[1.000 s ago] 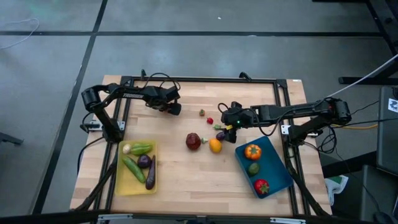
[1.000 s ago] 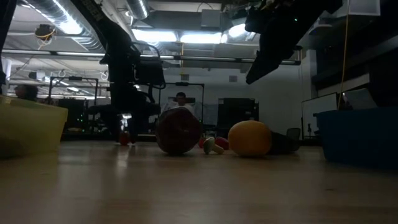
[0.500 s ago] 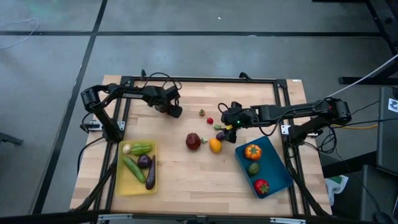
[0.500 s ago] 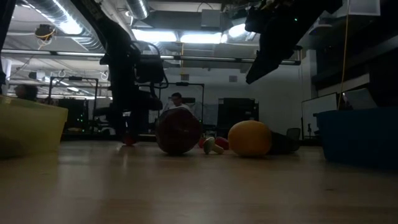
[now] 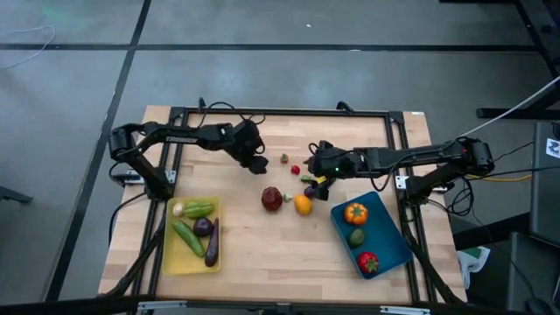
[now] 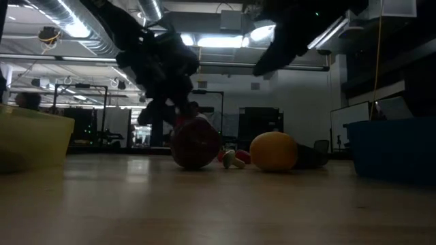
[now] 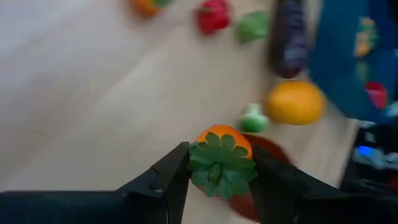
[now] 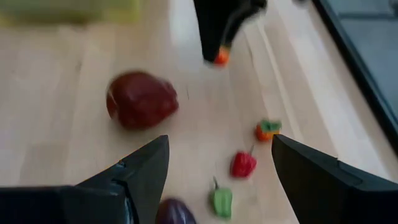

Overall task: Sort produce into baskets
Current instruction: Put the left peach into the blue bin

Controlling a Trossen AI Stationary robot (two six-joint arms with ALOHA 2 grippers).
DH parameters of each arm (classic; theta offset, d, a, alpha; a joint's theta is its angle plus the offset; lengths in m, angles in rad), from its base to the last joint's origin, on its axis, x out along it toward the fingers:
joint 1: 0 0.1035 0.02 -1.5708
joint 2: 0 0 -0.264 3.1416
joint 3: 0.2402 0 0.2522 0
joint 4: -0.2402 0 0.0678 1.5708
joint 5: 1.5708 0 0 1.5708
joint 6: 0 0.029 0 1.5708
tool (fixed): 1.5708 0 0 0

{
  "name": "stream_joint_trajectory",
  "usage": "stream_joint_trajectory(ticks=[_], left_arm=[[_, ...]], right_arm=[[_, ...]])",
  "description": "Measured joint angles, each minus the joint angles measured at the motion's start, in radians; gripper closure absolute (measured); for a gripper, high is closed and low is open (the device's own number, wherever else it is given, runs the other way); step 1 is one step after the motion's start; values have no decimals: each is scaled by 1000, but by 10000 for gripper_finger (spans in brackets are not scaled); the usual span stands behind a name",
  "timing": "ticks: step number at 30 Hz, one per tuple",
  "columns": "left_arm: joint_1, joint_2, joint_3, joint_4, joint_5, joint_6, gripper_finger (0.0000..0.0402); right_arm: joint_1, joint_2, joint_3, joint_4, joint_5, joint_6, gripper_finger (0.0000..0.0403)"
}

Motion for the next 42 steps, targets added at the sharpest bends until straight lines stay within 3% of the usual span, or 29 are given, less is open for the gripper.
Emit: stream_joint_trajectory(ticks=[11, 20, 31, 42], left_arm=[[-141, 0, 0, 361, 34, -125, 252], [-208, 0, 0, 680, 34, -194, 252], [-238, -1, 0, 736, 14, -237, 251], [-252, -1, 0, 797, -30, -270, 251]], right_arm=[[72, 0, 0, 159, -1, -134, 123], [140, 0, 0, 184, 148, -136, 123], [186, 0, 0, 250, 210, -165, 123], [182, 0, 0, 248, 184, -181, 123]])
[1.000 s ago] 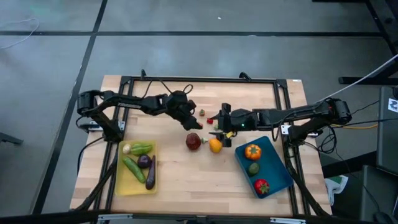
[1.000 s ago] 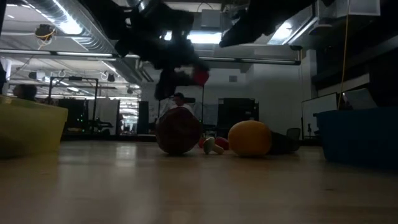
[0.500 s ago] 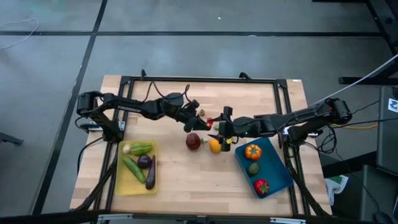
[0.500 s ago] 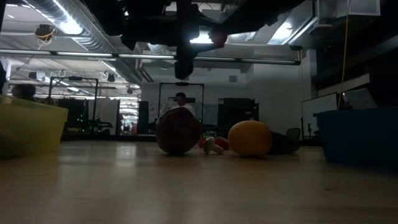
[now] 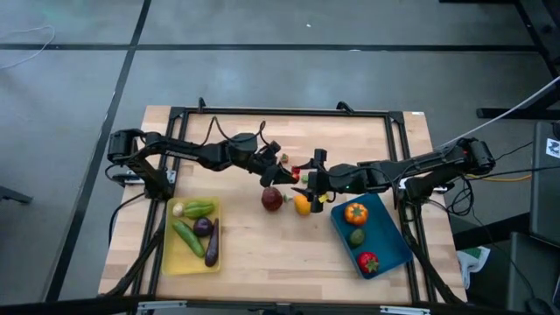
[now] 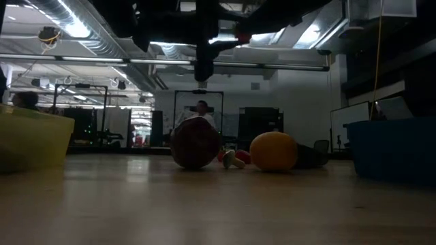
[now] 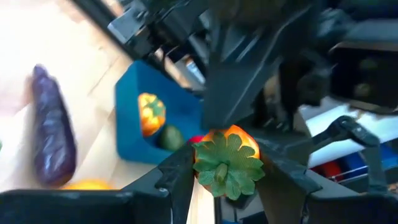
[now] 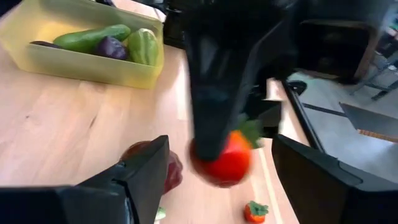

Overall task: Sort produce into baskets
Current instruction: Put the left peach into the blue bin

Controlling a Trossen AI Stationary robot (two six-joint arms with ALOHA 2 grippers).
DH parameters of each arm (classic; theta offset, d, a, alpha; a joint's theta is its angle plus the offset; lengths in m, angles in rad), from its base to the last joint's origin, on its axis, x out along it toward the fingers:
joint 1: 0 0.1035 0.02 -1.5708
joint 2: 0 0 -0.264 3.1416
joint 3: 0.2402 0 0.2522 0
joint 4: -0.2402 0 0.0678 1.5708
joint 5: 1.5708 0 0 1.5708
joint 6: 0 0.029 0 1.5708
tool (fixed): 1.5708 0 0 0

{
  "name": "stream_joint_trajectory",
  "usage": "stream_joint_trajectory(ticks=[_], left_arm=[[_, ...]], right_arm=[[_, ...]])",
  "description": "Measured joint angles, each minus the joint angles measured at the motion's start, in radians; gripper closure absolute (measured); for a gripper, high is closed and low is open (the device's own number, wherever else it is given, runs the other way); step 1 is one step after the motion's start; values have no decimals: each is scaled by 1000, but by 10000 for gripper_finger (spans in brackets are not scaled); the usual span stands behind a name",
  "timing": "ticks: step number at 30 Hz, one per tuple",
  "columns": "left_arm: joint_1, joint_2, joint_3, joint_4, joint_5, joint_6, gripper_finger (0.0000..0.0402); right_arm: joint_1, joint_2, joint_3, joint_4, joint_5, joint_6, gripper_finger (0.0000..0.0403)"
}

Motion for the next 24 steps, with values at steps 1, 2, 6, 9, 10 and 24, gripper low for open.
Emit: stream_joint_trajectory(ticks=[1, 2, 6, 9, 10, 24], left_arm=[[0, 0, 0, 18, 0, 0, 251], [0, 0, 0, 35, -1, -1, 251], [0, 0, 0, 62, -1, -18, 251], [0, 0, 0, 60, -1, -20, 251], [0, 0, 0, 60, -1, -19, 251], [0, 0, 0, 58, 0, -16, 251]], right_arm=[[0, 0, 0, 0, -6, 0, 123], [0, 0, 0, 0, -11, 0, 123], [1, 0, 0, 0, -12, 0, 123], [1, 1, 0, 5, -17, 0, 123], [1, 1, 0, 8, -17, 0, 123], [1, 1, 0, 33, -16, -1, 170]])
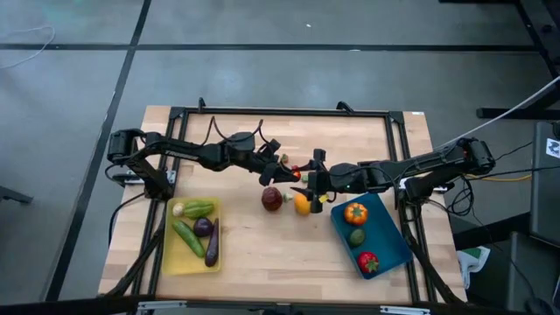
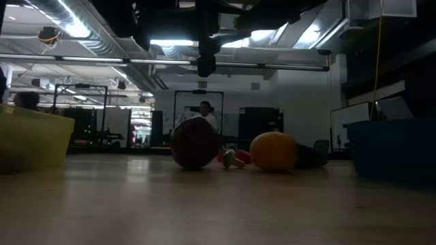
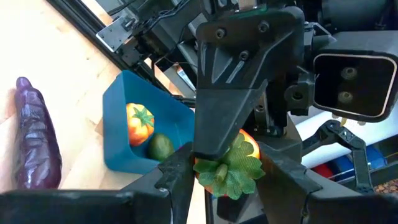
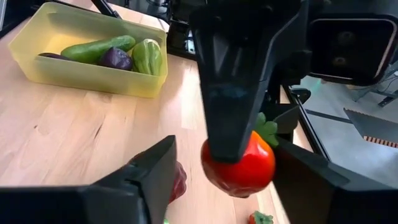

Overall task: Sort produce into baskets
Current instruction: Put the left peach into the blue bin

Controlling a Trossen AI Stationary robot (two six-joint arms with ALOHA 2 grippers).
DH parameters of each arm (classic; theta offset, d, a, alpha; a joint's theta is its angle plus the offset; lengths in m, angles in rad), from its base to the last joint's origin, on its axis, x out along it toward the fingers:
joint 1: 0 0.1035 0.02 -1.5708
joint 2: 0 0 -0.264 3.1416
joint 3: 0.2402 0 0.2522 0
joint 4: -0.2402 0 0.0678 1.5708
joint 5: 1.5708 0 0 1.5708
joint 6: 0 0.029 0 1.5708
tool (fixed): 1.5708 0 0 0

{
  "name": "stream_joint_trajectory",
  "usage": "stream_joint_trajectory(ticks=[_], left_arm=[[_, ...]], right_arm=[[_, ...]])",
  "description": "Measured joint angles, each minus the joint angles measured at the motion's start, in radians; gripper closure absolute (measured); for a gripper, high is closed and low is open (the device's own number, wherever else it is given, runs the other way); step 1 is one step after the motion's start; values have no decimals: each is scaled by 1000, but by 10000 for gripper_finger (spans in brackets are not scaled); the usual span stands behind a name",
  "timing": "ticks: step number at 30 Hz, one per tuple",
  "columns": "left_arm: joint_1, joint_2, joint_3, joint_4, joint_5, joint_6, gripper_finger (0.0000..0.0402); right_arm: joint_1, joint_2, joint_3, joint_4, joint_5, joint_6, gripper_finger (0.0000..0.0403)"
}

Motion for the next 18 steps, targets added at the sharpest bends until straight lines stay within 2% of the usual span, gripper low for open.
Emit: stream_joint_trajectory(ticks=[5, 9, 18], left_arm=[[-1, 0, 0, -2, 5, 12, 251], [0, 0, 0, -4, 5, 26, 251], [-8, 0, 0, -3, 15, 56, 235]], right_arm=[[-1, 0, 0, 1, 1, -1, 231], [-1, 0, 0, 0, 1, -1, 264], [-1, 0, 0, -1, -8, 0, 260]])
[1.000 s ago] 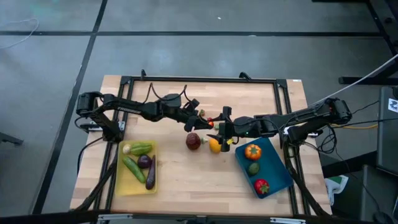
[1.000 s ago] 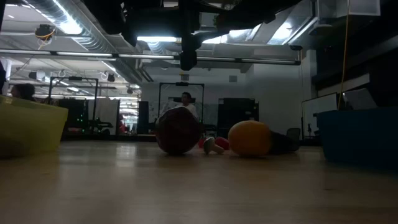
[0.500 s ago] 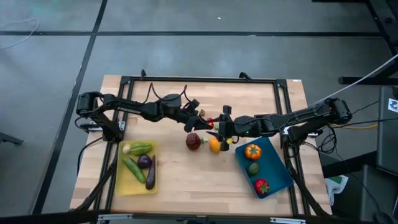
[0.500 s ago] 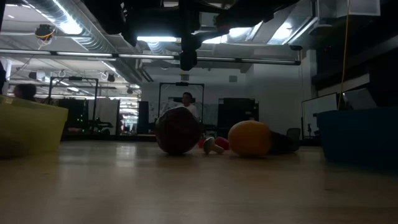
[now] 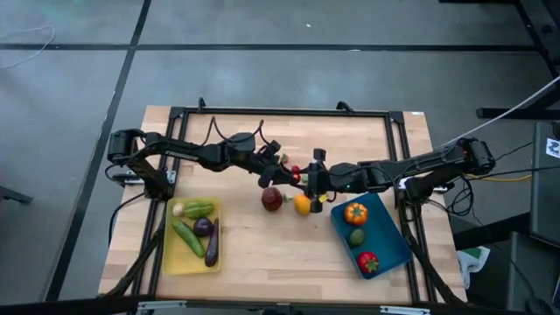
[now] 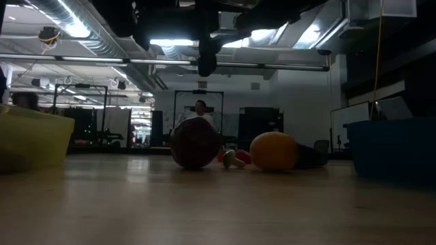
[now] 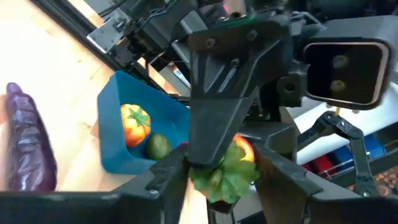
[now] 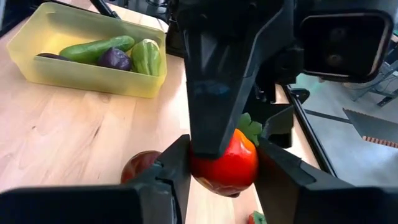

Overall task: Sort produce into baskets
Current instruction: Put the left peach into the blue bin

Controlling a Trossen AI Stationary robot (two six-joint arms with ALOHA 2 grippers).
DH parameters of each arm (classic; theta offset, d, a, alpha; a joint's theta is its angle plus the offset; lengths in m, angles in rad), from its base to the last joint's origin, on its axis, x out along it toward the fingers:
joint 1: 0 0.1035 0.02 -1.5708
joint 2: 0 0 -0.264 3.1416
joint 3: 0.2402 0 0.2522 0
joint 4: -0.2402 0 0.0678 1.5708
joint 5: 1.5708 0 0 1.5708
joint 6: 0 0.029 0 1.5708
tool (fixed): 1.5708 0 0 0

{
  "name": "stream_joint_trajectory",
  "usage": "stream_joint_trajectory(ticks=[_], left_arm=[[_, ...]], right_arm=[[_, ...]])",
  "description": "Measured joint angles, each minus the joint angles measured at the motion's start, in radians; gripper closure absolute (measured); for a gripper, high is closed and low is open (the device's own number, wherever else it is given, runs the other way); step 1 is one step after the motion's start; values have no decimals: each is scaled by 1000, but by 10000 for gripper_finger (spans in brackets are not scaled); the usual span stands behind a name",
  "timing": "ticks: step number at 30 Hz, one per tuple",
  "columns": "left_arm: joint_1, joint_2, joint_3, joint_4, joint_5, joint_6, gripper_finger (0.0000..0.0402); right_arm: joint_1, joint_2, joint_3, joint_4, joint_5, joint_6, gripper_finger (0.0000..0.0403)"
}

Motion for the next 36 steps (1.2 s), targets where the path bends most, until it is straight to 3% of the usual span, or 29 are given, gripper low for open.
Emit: stream_joint_trajectory(ticks=[11, 21, 29, 36], left_arm=[[-22, 0, 2, -53, -8, 54, 158], [-22, 0, 2, -177, -17, 229, 156], [-20, 0, 2, -186, -42, 247, 155], [-20, 0, 2, -189, -44, 255, 155]], right_arm=[[1, -14, -1, -81, -51, 2, 258], [64, -79, -1, -429, -110, 164, 258], [147, -82, -1, -775, -315, 395, 258], [201, -82, -1, -971, -342, 479, 258]])
